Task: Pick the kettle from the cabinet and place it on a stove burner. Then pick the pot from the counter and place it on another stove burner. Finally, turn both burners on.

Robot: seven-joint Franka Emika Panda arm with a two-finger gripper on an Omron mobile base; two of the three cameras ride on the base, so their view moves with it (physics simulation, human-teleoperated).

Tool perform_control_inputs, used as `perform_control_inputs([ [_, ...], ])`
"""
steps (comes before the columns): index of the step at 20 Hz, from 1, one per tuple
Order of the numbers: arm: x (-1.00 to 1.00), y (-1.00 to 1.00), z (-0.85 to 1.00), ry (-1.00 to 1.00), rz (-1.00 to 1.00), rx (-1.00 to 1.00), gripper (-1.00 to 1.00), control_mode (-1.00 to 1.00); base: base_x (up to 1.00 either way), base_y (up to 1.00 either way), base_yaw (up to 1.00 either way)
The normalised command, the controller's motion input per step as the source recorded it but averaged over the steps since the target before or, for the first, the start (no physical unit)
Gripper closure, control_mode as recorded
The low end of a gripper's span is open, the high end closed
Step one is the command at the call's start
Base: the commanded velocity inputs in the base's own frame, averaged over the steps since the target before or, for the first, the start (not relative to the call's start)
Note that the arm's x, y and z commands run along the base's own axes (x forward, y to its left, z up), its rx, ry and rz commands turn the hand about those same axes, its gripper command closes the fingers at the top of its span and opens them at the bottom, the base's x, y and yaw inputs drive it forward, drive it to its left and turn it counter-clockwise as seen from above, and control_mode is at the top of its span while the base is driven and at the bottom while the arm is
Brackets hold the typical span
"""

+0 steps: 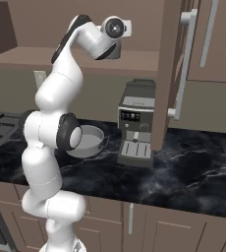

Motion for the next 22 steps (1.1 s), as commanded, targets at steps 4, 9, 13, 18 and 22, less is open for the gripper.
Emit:
perform_control_inputs([
  [4,0.00,0.00,0.00,0.00,0.00,0.00,1.00,-1.00,0.00,0.00,0.00],
  [9,0.00,0.01,0.00,0.00,0.02,0.00,1.00,-1.00,0.00,0.00,0.00],
  [13,0.00,0.07,0.00,0.00,0.03,0.00,1.00,-1.00,0.00,0.00,0.00],
  [18,0.00,0.10,0.00,0.00,0.02,0.00,1.00,-1.00,0.00,0.00,0.00],
  [22,0.00,0.02,0.00,0.00,0.02,0.00,1.00,-1.00,0.00,0.00,0.00],
])
